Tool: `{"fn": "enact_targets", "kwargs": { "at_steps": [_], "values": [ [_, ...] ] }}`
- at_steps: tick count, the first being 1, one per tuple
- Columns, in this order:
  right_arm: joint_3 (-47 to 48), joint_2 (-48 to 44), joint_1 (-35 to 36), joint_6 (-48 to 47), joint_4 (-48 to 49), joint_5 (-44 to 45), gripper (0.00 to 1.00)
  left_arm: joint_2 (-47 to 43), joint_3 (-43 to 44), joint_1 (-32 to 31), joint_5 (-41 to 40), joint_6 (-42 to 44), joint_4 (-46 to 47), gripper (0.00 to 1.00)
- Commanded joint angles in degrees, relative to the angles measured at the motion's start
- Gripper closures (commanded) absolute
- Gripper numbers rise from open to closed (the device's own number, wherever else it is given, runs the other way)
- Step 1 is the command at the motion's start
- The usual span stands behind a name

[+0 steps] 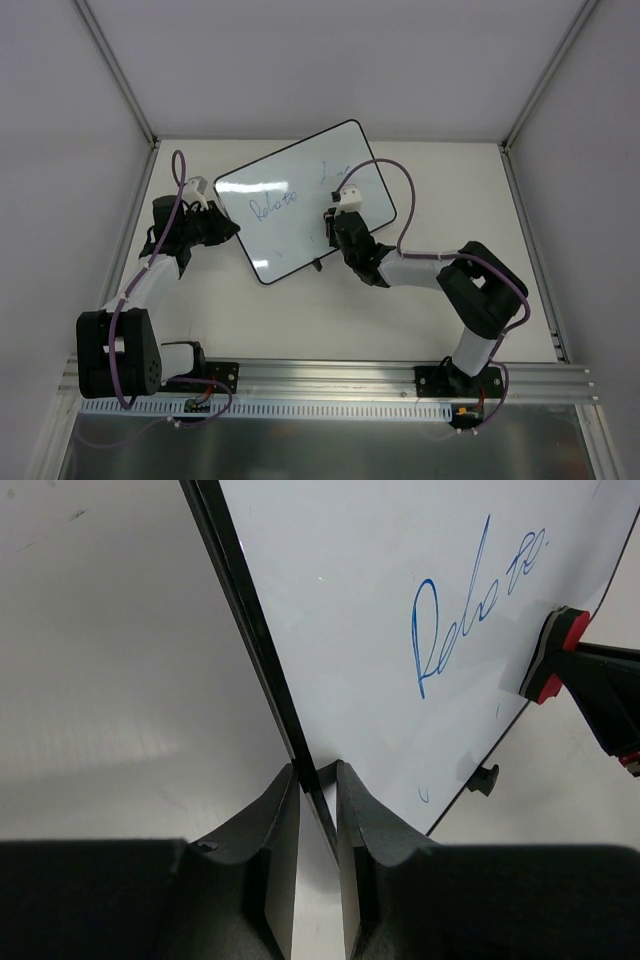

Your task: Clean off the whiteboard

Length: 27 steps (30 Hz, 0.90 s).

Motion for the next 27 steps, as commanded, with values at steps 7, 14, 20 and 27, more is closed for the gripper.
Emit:
{"fn": "enact_targets", "kwargs": {
  "at_steps": [7,14,20,27],
  "values": [
    [6.43,8.20,5.88,-4.10,-5.16,-2.66,1.00,-0.14,0.27,-3.40,4.02,0.24,-2.67,1.00],
    [10.82,12.77,13.35,-2.61,-3.58,-7.68,1.00,-0.05,0.18,-4.88,3.49,-0.12,-2.67,1.00],
    [11.53,14.63,15.73,-1.21,-3.13,-7.34,1.00,-0.05,0.18,-5.24,3.14,-0.20,-2.67,1.00],
    [6.88,12.17,11.87,0.47,-2.87,-1.98,1.00,-0.93,0.36,-5.33,1.82,0.41,-3.37,1.00]
  ]
}}
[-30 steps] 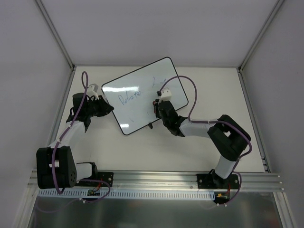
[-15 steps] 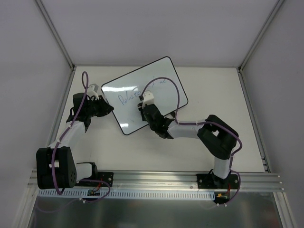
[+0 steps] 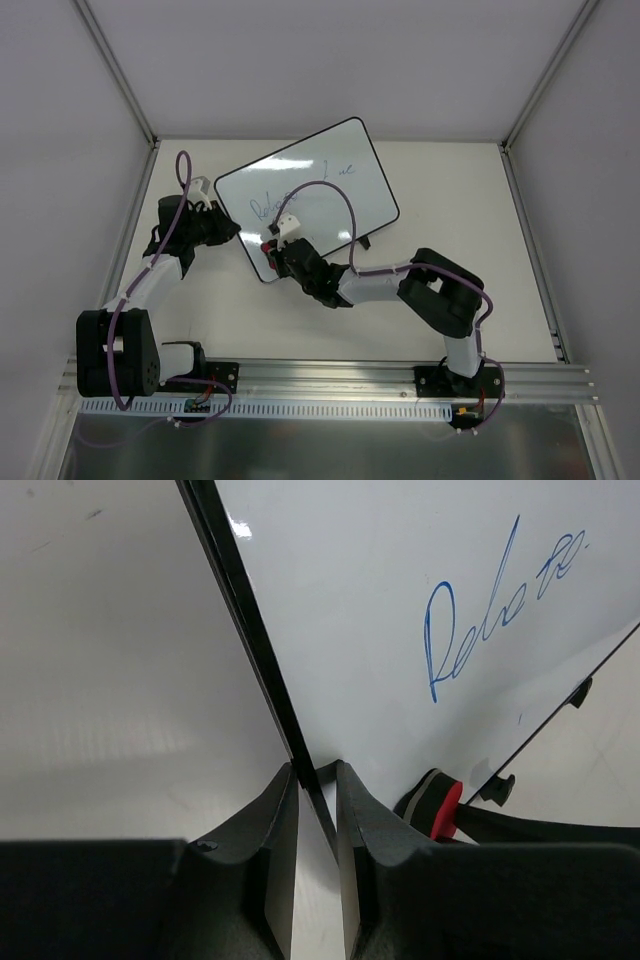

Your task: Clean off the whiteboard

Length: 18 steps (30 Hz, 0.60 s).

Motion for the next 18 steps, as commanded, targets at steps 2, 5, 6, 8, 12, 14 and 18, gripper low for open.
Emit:
{"fn": "enact_targets", "kwargs": {
  "at_steps": [2,5,6,8,12,14,18],
  "values": [
    [-4.76,-0.75,-5.68,1.32,-5.08,5.83,1.00,-1.24,0.40,-3.10,5.95,1.09,-3.90,1.00],
    [-6.43,-3.47,-7.97,-0.52,-5.08,7.68,1.00,-1.50,0.49,-3.10,5.25,2.23,-4.78,1.00],
    [-6.95,-4.27,-8.59,-0.79,-5.16,7.95,1.00,-1.50,0.58,-3.10,5.07,2.41,-4.95,1.00],
    [-8.71,-6.54,-10.60,-1.05,-5.17,8.83,1.00,-0.98,0.75,-3.10,5.24,2.59,-5.22,1.00],
    [-10.30,-9.28,-12.90,-2.19,-6.39,9.27,1.00,-0.45,1.02,-3.10,5.94,2.67,-5.40,1.00],
    [-8.82,-9.37,-12.90,-3.68,-8.15,7.78,1.00,-0.54,0.93,-3.10,5.86,2.76,-5.57,1.00],
    [-4.25,-8.32,-11.68,-5.18,-12.28,3.21,1.00,-0.28,1.02,-3.10,5.77,2.85,-5.75,1.00]
  ]
}}
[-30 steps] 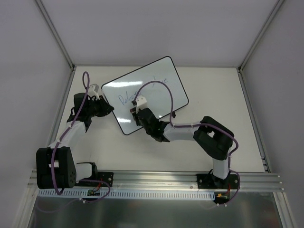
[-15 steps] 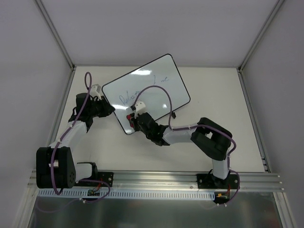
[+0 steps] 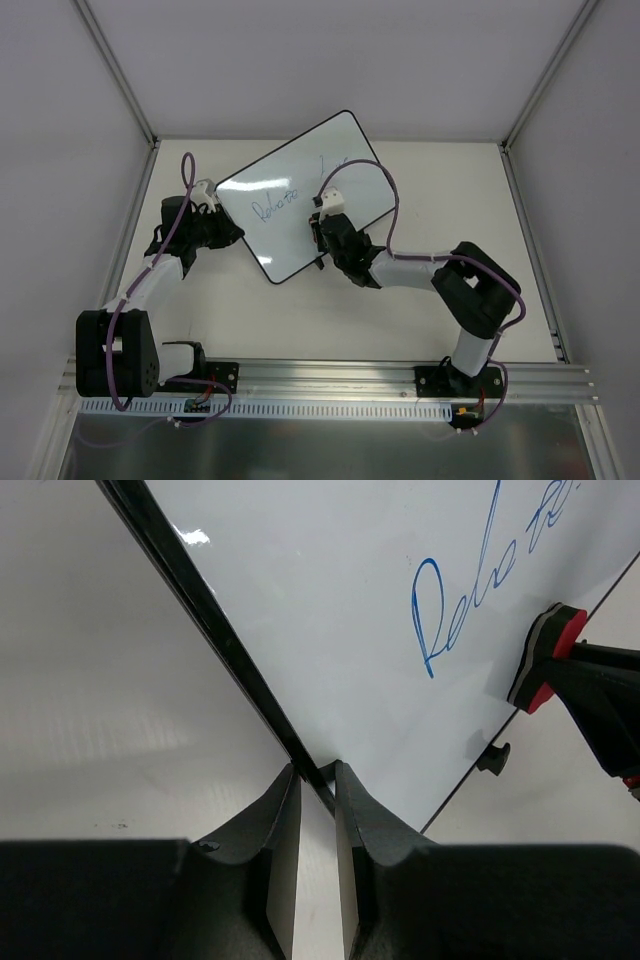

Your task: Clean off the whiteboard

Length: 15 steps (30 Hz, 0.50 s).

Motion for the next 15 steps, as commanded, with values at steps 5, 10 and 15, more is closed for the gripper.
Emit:
{"fn": "enact_targets", "kwargs": {
  "at_steps": [5,10,15],
  "values": [
    [9.06,5.55,4.14,-4.86,-10.50,-3.03,1.00,1.41,1.44,-2.14,5.38,1.82,-2.82,1.00],
    [13.27,9.77,6.52,-5.30,-10.51,-5.76,1.00,1.15,1.26,-3.11,4.85,1.73,-2.82,1.00],
    [15.21,12.59,8.28,-5.21,-10.77,-8.22,1.00,0.72,1.09,-4.34,3.98,1.38,-2.82,1.00]
  ]
}}
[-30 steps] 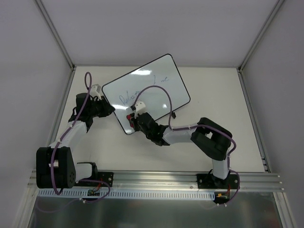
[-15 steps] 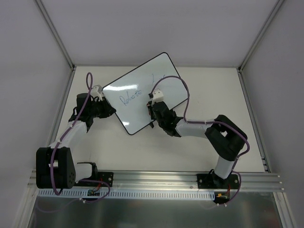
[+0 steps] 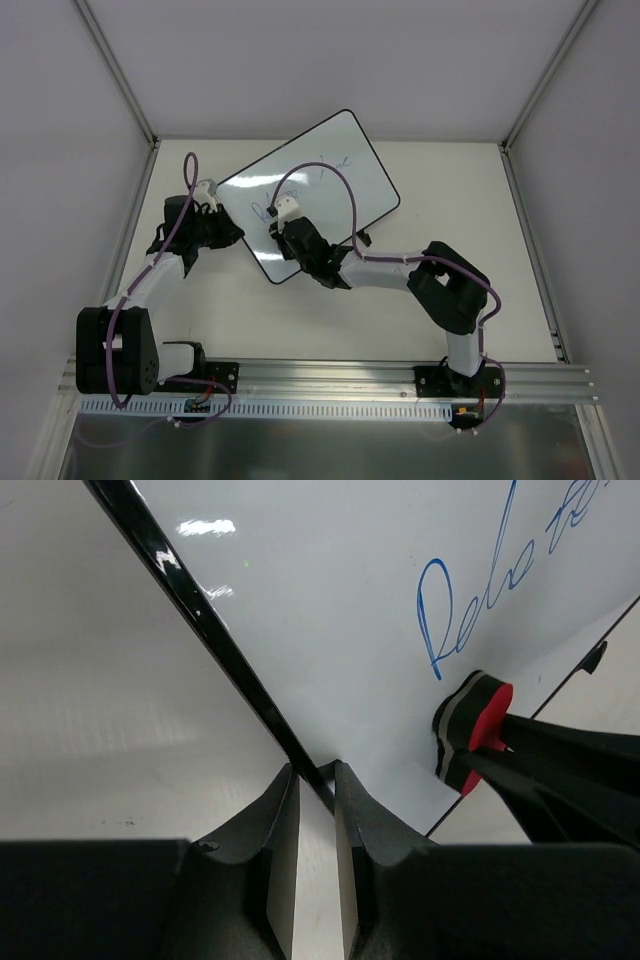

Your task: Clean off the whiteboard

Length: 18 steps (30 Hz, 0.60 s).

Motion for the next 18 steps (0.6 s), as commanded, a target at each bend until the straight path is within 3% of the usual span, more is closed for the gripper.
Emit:
{"fn": "enact_targets", "kwargs": {
  "at_steps": [1,10,18],
  "values": [
    [1.12,4.70,0.63,-0.10,-3.95,-4.79,1.00,0.06,0.65,-3.77,5.79,1.18,-2.07,1.00],
    [6.47,6.73,0.55,0.43,-5.44,-1.90,1.00,-0.55,0.56,-4.56,5.70,0.83,-2.08,1.00],
    [9.73,1.90,-8.15,-3.09,-7.38,5.57,1.00,-1.96,1.09,-4.74,5.88,1.09,-2.08,1.00]
  ]
}}
